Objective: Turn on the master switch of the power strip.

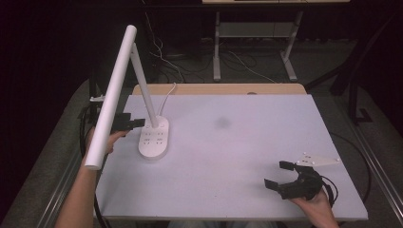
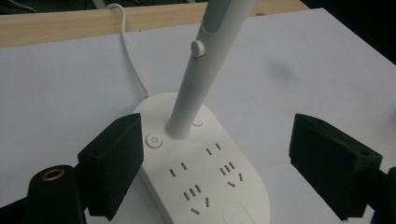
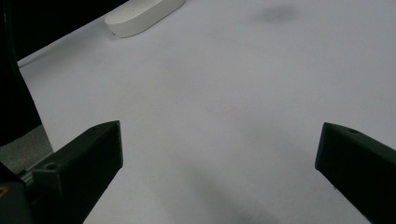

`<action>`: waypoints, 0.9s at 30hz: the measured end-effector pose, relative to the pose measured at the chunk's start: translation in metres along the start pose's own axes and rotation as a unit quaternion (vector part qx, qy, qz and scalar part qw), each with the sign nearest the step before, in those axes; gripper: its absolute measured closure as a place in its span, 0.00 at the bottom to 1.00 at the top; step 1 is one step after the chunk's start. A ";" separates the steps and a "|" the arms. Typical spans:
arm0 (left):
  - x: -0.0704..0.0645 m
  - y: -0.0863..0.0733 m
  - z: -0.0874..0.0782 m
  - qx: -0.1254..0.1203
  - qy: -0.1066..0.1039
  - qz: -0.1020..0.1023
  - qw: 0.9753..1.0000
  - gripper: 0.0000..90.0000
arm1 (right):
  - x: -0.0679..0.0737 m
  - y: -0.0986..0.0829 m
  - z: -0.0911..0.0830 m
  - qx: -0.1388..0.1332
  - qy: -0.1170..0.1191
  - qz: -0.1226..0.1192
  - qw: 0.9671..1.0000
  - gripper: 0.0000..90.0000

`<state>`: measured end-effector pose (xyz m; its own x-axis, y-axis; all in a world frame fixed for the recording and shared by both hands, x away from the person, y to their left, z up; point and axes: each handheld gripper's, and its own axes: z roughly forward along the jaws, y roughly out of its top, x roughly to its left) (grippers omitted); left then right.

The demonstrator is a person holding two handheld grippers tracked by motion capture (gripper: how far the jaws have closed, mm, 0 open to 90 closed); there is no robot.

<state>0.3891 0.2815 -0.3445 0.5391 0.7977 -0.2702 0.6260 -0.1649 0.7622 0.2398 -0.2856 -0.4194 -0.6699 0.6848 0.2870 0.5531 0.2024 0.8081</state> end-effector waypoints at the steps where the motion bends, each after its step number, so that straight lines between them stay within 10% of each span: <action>1: 0.001 0.000 0.000 0.001 0.002 -0.007 1.000 0.19 | 0.000 0.000 0.000 0.000 -0.001 -0.002 1.000 0.00; 27: 0.042 -0.011 0.019 -0.053 -0.001 -0.087 0.995 0.56 | -0.002 -0.001 -0.003 0.001 -0.004 0.000 1.000 0.00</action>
<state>0.4159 0.3057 -0.3753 0.4289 0.8071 -0.4057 0.6472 0.0388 0.7613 0.2388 -0.2895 -0.4191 -0.6654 0.6904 0.2838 0.5546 0.2029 0.8070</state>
